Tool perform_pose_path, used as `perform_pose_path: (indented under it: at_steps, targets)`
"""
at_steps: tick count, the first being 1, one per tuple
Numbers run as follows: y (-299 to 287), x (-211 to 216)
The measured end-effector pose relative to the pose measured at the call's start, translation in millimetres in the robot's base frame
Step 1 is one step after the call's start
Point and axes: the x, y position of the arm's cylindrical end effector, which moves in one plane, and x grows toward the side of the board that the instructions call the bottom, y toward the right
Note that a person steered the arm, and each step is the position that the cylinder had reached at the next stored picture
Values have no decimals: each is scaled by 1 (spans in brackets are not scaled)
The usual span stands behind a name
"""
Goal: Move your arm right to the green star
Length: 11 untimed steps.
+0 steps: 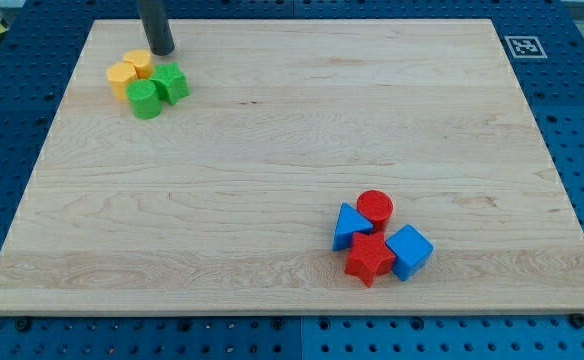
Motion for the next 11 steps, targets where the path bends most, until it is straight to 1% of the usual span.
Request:
perform_pose_path:
  at_steps: [1,3,5,6,7,8,9,10,11]
  targets:
    - [-1,5]
    - [-1,27]
    - [2,22]
    - [29,19]
    - [68,21]
    - [101,35]
    - [113,67]
    - [112,87]
    - [106,87]
